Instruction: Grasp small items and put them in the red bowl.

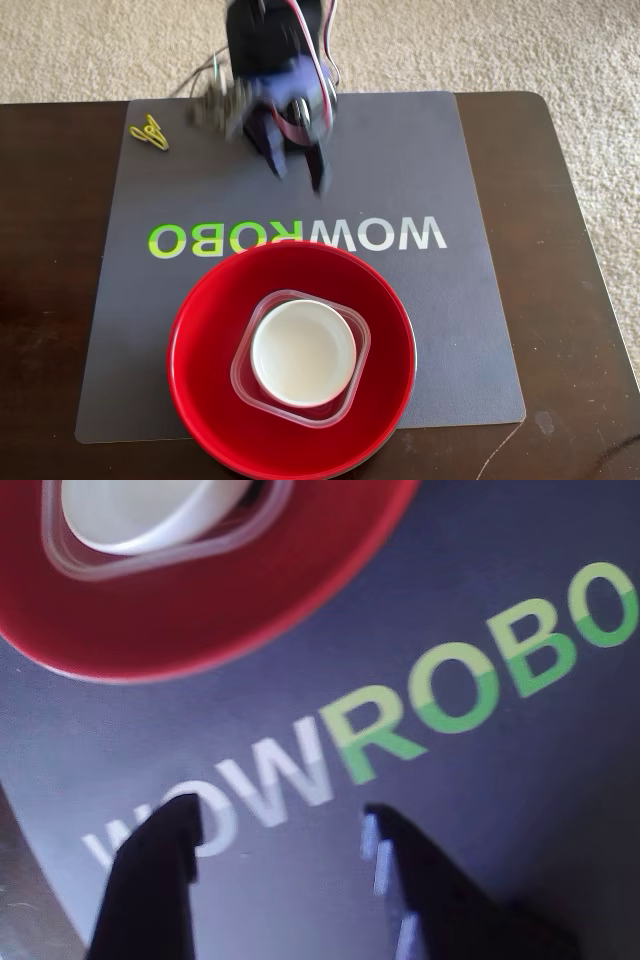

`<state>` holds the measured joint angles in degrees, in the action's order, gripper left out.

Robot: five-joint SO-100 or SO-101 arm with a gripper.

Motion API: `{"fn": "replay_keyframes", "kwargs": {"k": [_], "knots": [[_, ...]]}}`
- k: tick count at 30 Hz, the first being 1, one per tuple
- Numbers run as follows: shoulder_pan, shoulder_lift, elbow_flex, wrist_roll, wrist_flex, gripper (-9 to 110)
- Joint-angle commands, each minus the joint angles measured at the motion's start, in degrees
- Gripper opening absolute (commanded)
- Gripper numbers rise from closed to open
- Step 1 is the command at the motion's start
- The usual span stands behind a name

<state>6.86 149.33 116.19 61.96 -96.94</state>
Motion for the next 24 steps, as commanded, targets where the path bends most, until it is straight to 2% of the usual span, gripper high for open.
{"fn": "replay_keyframes", "kwargs": {"k": [1, 3, 8, 11, 14, 18, 24], "knots": [[28.5, 34.9, 25.1, 6.7, 5.9, 27], [36.1, 33.4, 27.4, 2.4, 9.7, 28], [51.4, 6.3, 14.9, -19.0, 14.0, 27], [62.7, -7.6, 7.9, -24.5, 15.5, 27], [74.4, -23.7, 1.7, -28.2, 21.2, 27], [86.7, -49.5, -9.6, -28.0, 21.5, 24], [90.4, -58.1, -9.5, -24.4, 28.2, 23]]}}
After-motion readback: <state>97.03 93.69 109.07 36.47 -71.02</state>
